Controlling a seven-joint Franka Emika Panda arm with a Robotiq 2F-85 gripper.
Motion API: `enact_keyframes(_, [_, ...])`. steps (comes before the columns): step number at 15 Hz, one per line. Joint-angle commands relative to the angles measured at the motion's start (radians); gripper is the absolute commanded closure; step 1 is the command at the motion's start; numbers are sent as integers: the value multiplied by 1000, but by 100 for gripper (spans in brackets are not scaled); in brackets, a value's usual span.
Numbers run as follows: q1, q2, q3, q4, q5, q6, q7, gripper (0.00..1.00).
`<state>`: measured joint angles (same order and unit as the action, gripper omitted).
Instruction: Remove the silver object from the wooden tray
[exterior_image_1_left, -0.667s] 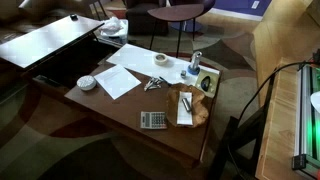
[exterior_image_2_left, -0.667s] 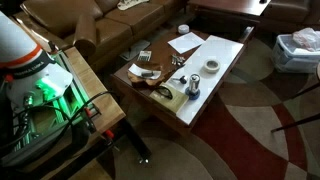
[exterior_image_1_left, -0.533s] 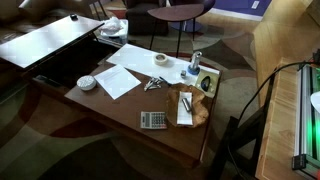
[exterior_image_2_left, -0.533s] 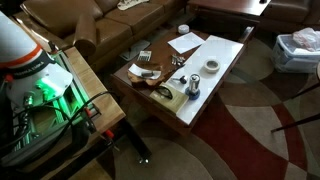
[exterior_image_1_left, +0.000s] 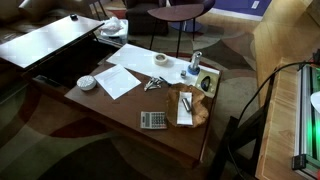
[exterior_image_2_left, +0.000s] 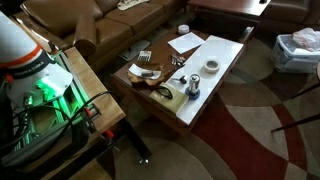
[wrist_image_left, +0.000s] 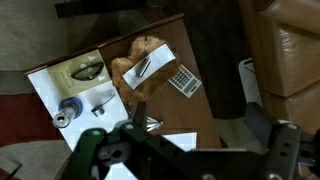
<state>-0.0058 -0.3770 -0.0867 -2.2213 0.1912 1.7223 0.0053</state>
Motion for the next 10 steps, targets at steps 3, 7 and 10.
enact_keyframes(3, [-14, 1, 11, 3, 4, -3, -4, 0])
enact_keyframes(7, [-14, 10, 23, -11, -7, 9, 14, 0])
enact_keyframes(10, [-23, 23, 76, -112, -51, 153, 116, 0])
